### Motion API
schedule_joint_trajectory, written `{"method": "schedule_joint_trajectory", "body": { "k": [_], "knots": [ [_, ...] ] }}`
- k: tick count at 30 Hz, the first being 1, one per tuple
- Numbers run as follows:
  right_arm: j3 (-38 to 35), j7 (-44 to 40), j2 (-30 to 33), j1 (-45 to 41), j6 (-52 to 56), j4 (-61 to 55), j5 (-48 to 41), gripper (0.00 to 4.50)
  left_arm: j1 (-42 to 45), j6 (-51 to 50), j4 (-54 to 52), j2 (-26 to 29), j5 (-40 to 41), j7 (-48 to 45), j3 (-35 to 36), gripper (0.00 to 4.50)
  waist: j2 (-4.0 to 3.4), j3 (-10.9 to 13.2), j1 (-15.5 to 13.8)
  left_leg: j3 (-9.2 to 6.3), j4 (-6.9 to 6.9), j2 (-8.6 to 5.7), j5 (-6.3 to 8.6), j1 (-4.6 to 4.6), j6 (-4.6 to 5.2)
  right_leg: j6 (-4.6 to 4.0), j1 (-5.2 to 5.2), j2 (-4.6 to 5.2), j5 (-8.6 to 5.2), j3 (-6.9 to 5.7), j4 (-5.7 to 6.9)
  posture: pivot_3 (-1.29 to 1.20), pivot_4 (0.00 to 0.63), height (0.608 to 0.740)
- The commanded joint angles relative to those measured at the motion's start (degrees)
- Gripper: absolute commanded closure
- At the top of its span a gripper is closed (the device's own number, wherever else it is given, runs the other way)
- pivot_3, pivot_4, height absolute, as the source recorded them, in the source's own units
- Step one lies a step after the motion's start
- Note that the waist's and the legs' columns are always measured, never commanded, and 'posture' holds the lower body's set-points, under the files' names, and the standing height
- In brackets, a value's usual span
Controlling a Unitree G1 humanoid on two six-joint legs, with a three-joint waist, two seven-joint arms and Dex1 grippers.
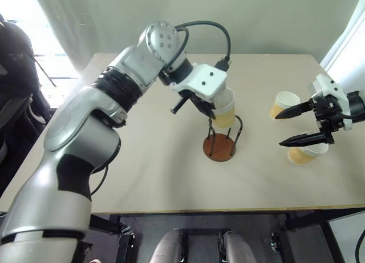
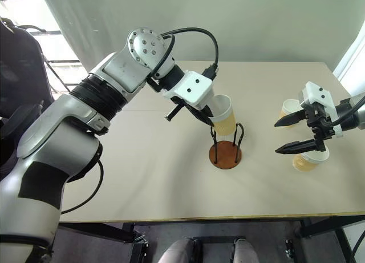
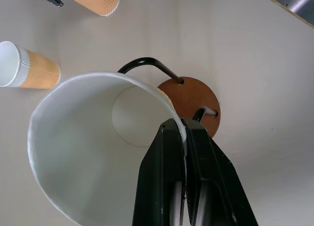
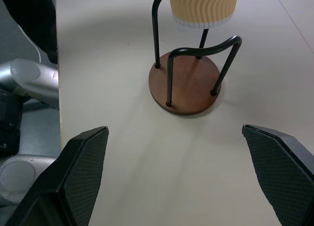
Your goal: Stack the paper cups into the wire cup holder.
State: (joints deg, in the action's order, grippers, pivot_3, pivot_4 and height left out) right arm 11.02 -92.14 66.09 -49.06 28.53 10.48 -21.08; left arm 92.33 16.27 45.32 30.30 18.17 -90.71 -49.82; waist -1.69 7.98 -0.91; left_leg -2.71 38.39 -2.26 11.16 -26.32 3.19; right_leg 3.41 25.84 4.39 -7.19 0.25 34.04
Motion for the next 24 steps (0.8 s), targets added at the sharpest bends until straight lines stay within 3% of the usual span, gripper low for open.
{"method": "schedule_joint_trajectory", "body": {
  "k": [1,3,6,17,20,21,24],
  "knots": [
    [-1.0,-0.36,0.68,-1.67,-0.35,-0.68,-0.28,0.0,0.83,1.37,0.33,-0.01,-0.81,-1.79,0.82,4.42,0.0,0.0,0.01,0.0,0.0,-0.01,0.0,0.0,0.0,0.0,0.0,0.0,0.0,0.0,0.0,0.0,0.15,0.74],
    [-1.05,-0.36,0.56,-1.65,-0.49,-0.58,-0.06,0.0,1.1,1.55,0.92,0.04,-1.5,-1.79,0.4,4.42,0.0,0.0,0.01,0.0,0.0,0.0,0.0,0.0,0.0,0.0,0.0,0.0,0.0,0.0,0.0,0.0,0.15,0.74],
    [-1.02,-0.36,0.52,-1.58,-0.64,-0.53,0.05,0.0,1.29,1.26,0.79,0.57,-1.25,-1.79,-0.45,3.84,0.0,0.0,0.01,0.0,0.0,0.0,0.0,0.0,0.0,-0.01,0.0,0.0,0.01,0.0,0.0,0.0,0.15,0.74],
    [-0.81,-0.36,0.37,-1.73,-0.98,-0.22,0.55,0.0,1.75,-2.0,0.88,-0.16,1.83,-1.79,1.22,0.01,0.0,0.0,0.0,0.0,0.0,0.0,0.0,0.0,0.0,-0.01,0.0,0.0,0.0,0.0,0.0,0.0,0.15,0.74],
    [-0.78,-0.36,0.31,-1.75,-1.07,-0.16,0.76,0.0,1.92,-4.23,2.17,-0.92,2.94,-1.79,3.11,0.01,0.0,0.0,0.0,0.01,0.0,-0.01,0.0,0.0,0.0,-0.01,0.0,0.0,0.0,0.0,0.0,0.0,0.15,0.74],
    [-0.79,-0.36,0.26,-1.79,-1.11,-0.1,0.86,0.0,1.89,-4.73,2.51,-1.01,3.19,-1.79,3.6,0.01,-0.16,-0.39,0.0,0.0,0.0,-0.01,0.0,0.0,0.0,-0.01,0.0,0.0,0.01,0.0,0.0,0.0,0.0,0.74],
    [-0.84,-0.36,-0.12,-2.08,-1.33,0.42,1.65,0.0,1.61,-7.09,5.22,-2.2,3.32,-1.79,8.73,0.01,-0.56,-2.13,-0.06,0.08,0.94,-0.02,0.44,-0.43,-0.17,0.4,0.39,-0.02,-0.42,-0.1,0.99,0.0,0.0,0.74]
  ]
}}
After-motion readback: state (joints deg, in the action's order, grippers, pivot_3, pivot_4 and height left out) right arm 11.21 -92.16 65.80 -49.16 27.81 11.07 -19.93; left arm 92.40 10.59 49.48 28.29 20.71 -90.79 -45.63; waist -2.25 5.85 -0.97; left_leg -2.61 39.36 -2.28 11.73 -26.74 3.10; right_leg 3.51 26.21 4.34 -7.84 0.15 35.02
